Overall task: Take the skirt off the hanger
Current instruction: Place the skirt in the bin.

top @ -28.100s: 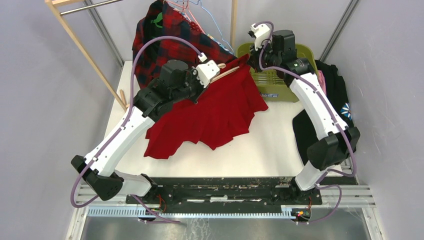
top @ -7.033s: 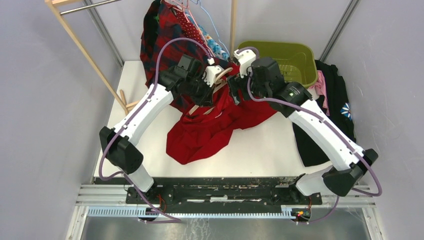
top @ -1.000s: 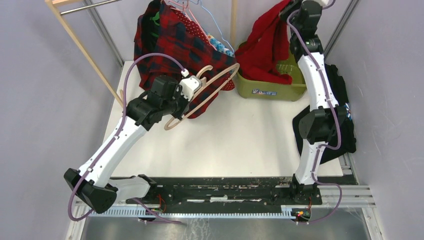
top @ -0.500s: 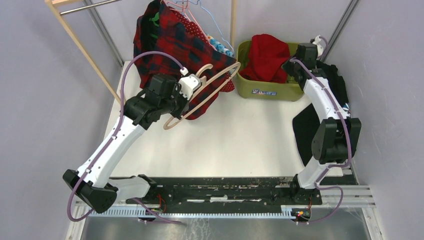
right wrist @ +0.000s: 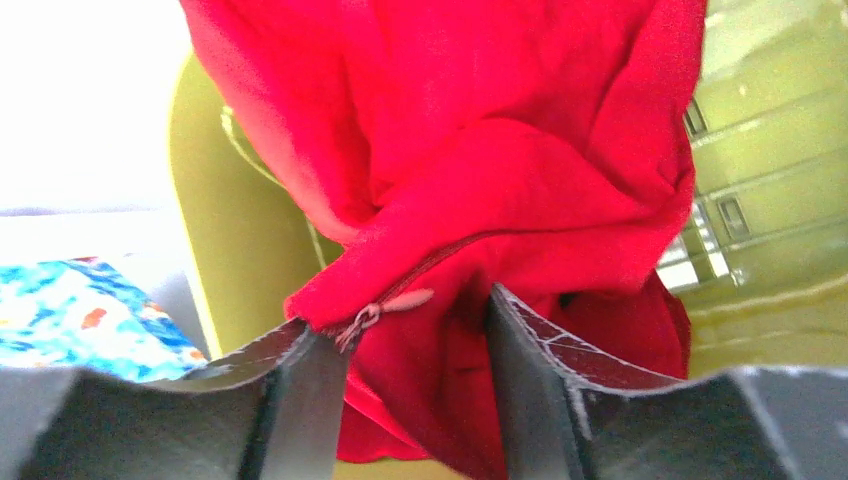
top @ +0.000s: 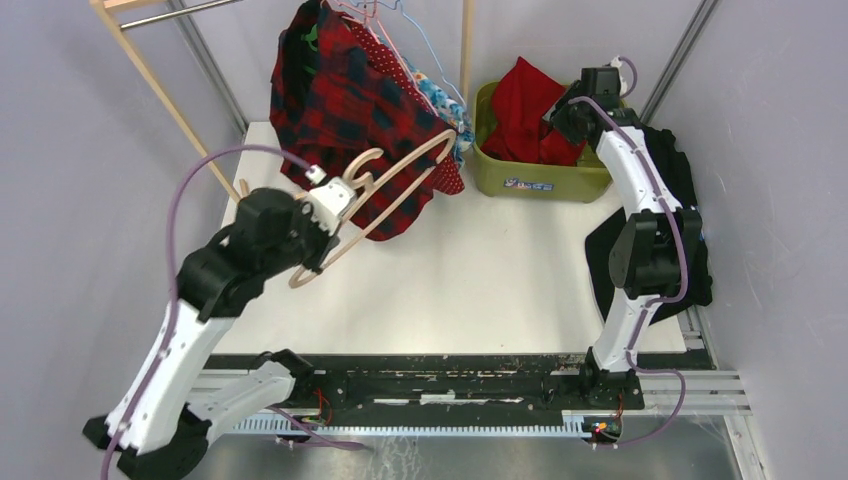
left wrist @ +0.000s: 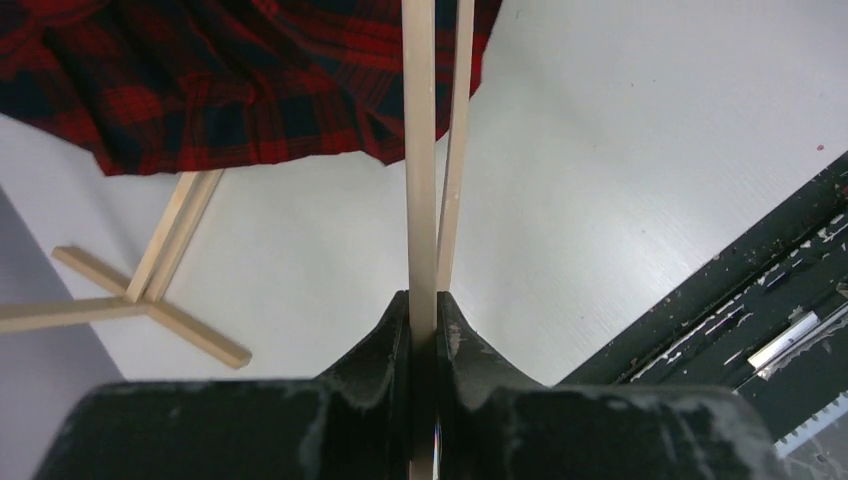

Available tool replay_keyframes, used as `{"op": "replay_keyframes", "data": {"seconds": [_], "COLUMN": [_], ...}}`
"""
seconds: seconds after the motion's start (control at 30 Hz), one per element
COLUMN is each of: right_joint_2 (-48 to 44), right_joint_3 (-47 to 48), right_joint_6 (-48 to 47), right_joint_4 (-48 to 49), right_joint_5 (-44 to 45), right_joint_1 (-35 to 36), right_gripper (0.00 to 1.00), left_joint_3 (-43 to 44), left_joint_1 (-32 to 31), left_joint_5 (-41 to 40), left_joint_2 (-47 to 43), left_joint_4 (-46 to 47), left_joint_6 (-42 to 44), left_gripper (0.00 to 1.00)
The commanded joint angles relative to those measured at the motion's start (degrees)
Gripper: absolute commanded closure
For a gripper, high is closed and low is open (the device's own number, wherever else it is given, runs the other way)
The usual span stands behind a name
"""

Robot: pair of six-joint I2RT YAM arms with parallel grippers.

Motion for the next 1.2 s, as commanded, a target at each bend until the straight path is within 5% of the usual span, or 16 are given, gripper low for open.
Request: {"op": "replay_keyframes", "data": {"seconds": [0.0,0.2,0.4,0.73,1.17], "right_joint_2": [1.19,6.20,9.35,13.41,14.91], "right_joint_3": [10.53,19.59,24.06,25.88,31.97], "right_joint_6": [0.26,-0.79,-0.83,1.37,-0.65], "right_joint_4": [-1.02,0.17,1.95,4.87,5.14], "right_joint_5": [1.52,1.87,2.33,1.99,3.12], "right_joint_1": [0.87,1.60,1.69,2.13,2.93], "right_gripper": [0.42,0.38,0.36,0.37,0.37], "left_joint_3": [0.84,3.57,7.61,6.26,6.60], "left_joint_1": [0.28,0.32,0.32,-0.18,-1.53], "left_joint_5": [-6.71,-17.08,-17.12,-17.91,-29.93], "left_joint_2": [-8.36,-8.29,-9.74,-29.98,-16.04], "left_joint_4": [-2.47,-9.55,-8.09,-1.59,-2.46], "left_joint_6": [-4.01,-9.65,-14.32,-11.65,-18.35], "left_gripper": [0.97,0.97,0.97,0.97,0.97]}}
